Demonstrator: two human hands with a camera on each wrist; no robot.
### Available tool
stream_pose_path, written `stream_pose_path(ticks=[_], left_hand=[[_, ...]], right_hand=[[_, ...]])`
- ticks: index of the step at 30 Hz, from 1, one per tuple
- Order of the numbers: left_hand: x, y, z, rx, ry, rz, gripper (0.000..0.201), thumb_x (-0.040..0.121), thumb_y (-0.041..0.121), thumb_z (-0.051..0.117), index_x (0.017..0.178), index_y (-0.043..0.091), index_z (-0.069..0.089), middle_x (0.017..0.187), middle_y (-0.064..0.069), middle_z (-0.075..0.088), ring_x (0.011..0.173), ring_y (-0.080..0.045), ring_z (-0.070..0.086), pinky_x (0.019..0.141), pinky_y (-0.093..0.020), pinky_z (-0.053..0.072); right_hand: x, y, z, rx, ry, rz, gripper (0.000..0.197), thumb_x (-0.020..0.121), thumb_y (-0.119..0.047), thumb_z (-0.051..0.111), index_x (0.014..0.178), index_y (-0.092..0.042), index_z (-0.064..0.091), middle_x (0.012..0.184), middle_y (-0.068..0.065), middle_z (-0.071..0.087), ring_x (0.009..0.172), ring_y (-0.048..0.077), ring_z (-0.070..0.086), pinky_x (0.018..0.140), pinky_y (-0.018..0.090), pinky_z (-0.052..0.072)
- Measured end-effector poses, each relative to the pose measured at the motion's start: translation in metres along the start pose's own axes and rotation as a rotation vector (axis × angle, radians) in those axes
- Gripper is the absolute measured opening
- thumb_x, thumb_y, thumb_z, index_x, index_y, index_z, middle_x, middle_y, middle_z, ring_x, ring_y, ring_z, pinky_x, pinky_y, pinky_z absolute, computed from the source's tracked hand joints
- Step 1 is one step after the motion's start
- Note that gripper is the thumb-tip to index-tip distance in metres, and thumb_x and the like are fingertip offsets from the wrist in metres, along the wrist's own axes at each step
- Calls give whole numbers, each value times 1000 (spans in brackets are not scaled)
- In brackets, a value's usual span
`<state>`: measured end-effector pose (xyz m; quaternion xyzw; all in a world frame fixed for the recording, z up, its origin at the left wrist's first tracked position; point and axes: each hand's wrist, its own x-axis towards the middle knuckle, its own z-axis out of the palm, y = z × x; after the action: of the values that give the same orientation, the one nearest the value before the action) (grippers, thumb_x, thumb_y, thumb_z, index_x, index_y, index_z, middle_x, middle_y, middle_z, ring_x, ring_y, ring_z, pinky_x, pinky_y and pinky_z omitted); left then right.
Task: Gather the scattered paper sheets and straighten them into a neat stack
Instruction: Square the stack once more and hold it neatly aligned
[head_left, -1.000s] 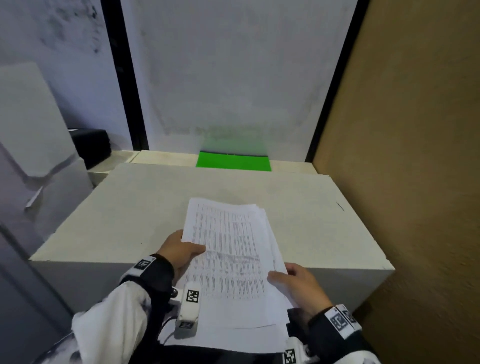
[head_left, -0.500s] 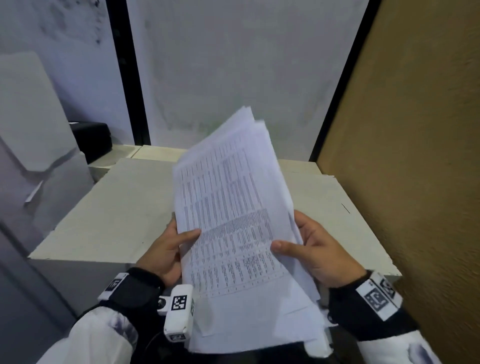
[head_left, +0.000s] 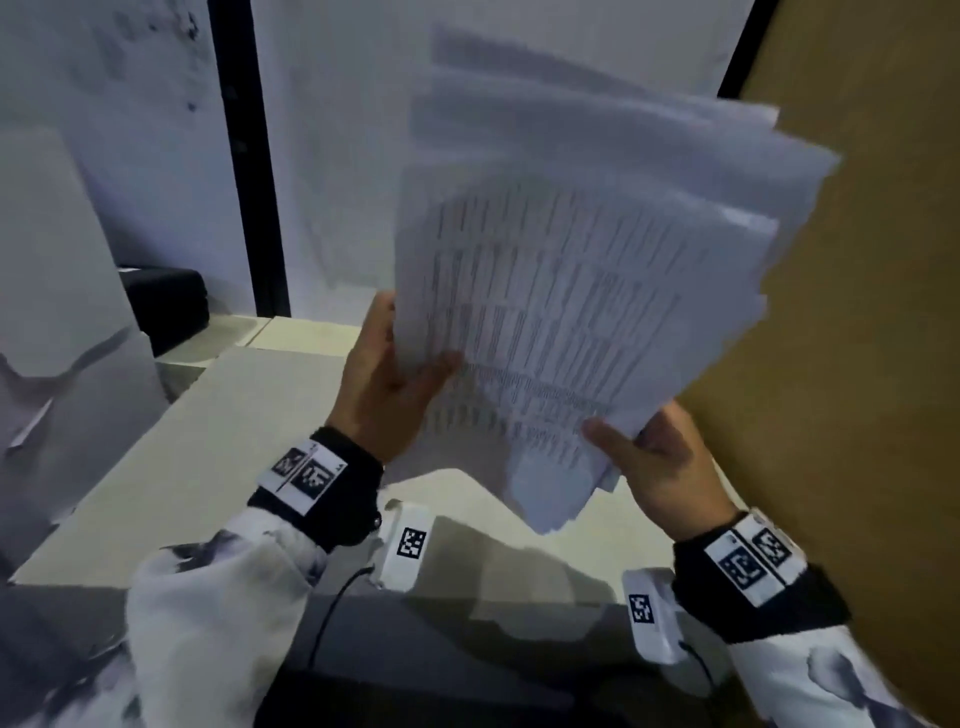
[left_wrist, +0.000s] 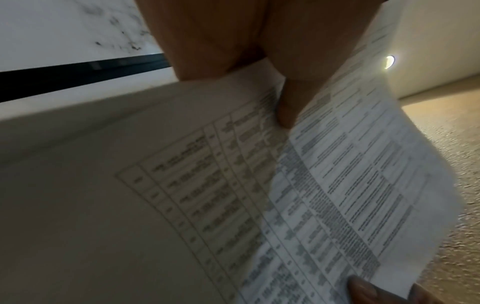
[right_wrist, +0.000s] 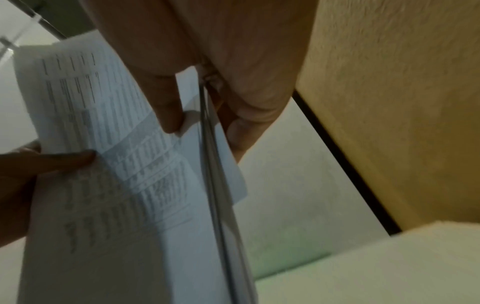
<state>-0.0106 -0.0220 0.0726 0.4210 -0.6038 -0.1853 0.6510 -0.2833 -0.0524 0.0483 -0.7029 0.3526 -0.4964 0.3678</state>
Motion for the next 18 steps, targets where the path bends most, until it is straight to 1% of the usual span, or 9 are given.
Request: stream_pose_path(ticks=[1, 3, 5, 7, 9, 10, 11, 14, 18], left_hand=[[0, -8, 2, -18, 14, -51, 50, 87, 18, 74, 119, 43, 45, 115, 24, 62, 109, -7, 63, 84, -43, 59], [-6, -29, 7, -118, 46, -199, 57, 86, 13, 75, 129, 38, 47, 121, 9, 66, 113, -15, 64, 89, -44, 58], [-17, -46, 9, -84, 94, -279, 50, 87, 6, 73, 127, 27, 53, 113, 8, 69, 102, -4, 68, 91, -40, 58], [-28, -58, 7, -8, 119, -339, 30, 89, 11, 71, 114, 22, 61, 103, 10, 71, 90, 2, 69, 89, -41, 59], [-35, -67, 4, -26, 140, -374, 26, 91, 13, 69, 114, 20, 62, 105, 7, 71, 92, -1, 69, 86, -36, 60], [-37, -70, 3, -44, 138, -376, 28, 91, 13, 68, 117, 22, 60, 108, 7, 70, 96, -3, 69, 85, -32, 59], [-38, -72, 2, -54, 132, -375, 30, 92, 13, 68, 117, 25, 59, 110, 7, 69, 98, -5, 68, 83, -28, 58], [-43, -74, 0, -64, 84, -367, 32, 91, 13, 68, 111, 35, 56, 110, 8, 69, 95, -1, 68, 78, -22, 58], [-58, -87, -8, 33, -20, -446, 45, 85, 13, 75, 114, 39, 52, 114, 11, 66, 105, -6, 65, 90, -36, 57]], right_hand=[[1, 10, 6, -68, 11, -6, 16, 97, -3, 64, 112, -2, 70, 99, -6, 79, 93, 13, 75, 74, 25, 58], [1, 29, 17, -99, 34, 50, 12, 96, -6, 66, 103, -8, 75, 93, -8, 80, 88, 15, 76, 73, 28, 60], [0, 43, 25, -43, 39, 141, 13, 94, -8, 69, 101, -15, 76, 96, -9, 81, 90, 15, 77, 75, 28, 62], [2, 54, 30, -64, 12, 233, 11, 93, -20, 71, 97, -13, 78, 93, -1, 81, 86, 21, 78, 71, 36, 63], [4, 66, 33, -119, -31, 287, 37, 89, -44, 73, 93, -8, 79, 88, 9, 81, 78, 27, 77, 67, 49, 62], [5, 71, 34, -133, -62, 318, 44, 86, -51, 73, 94, -8, 80, 90, 10, 80, 80, 27, 77, 72, 53, 63], [5, 77, 36, -144, -92, 340, 44, 84, -50, 75, 98, -9, 80, 94, 8, 80, 86, 26, 77, 79, 53, 62], [1, 91, 42, -159, -168, 379, 35, 86, -31, 79, 117, -15, 76, 110, 1, 78, 101, 17, 75, 91, 47, 61], [-9, 96, 52, -186, -183, 349, 35, 85, -25, 80, 119, -19, 71, 116, -1, 74, 107, 16, 71, 94, 42, 60]])
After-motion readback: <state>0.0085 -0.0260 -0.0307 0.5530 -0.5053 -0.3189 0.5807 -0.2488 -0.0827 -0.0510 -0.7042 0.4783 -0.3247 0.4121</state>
